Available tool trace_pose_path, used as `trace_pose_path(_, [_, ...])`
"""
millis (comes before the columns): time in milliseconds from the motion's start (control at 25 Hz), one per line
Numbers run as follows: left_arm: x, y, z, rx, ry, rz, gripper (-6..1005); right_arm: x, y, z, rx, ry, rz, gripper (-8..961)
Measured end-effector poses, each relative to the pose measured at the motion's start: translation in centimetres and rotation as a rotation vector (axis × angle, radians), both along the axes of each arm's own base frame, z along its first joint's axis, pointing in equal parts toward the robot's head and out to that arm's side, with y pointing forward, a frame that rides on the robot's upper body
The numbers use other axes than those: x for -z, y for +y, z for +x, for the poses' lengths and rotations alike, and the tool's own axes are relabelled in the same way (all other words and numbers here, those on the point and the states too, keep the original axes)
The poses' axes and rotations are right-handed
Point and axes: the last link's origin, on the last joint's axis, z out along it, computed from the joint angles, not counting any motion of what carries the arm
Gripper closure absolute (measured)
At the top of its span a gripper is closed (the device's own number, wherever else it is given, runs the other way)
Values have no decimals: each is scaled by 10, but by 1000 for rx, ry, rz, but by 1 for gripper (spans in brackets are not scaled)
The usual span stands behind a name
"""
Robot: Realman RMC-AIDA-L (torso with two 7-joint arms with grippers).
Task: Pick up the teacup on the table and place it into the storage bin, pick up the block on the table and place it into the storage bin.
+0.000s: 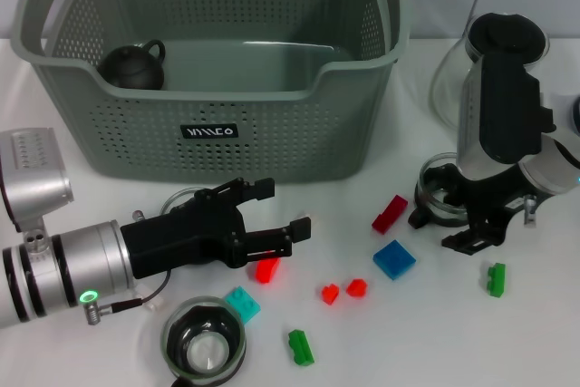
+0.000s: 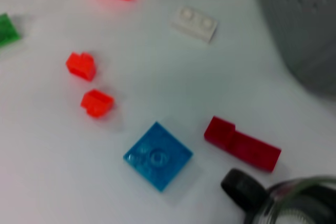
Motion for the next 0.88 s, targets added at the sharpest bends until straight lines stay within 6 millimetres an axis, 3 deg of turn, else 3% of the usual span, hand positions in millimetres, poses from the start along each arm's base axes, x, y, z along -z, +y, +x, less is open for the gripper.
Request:
trace_pose_path(360, [0, 0, 0, -1, 0, 0, 68, -3, -3, 6, -1, -31, -4, 411])
trace_pose_path(800, [0, 0, 0, -2, -1, 1, 68, -8, -3, 2, 4, -23, 4, 861])
trace_pose_path(880, [0, 0, 0, -2, -1, 1, 68, -12, -4, -1, 7, -19, 3, 873])
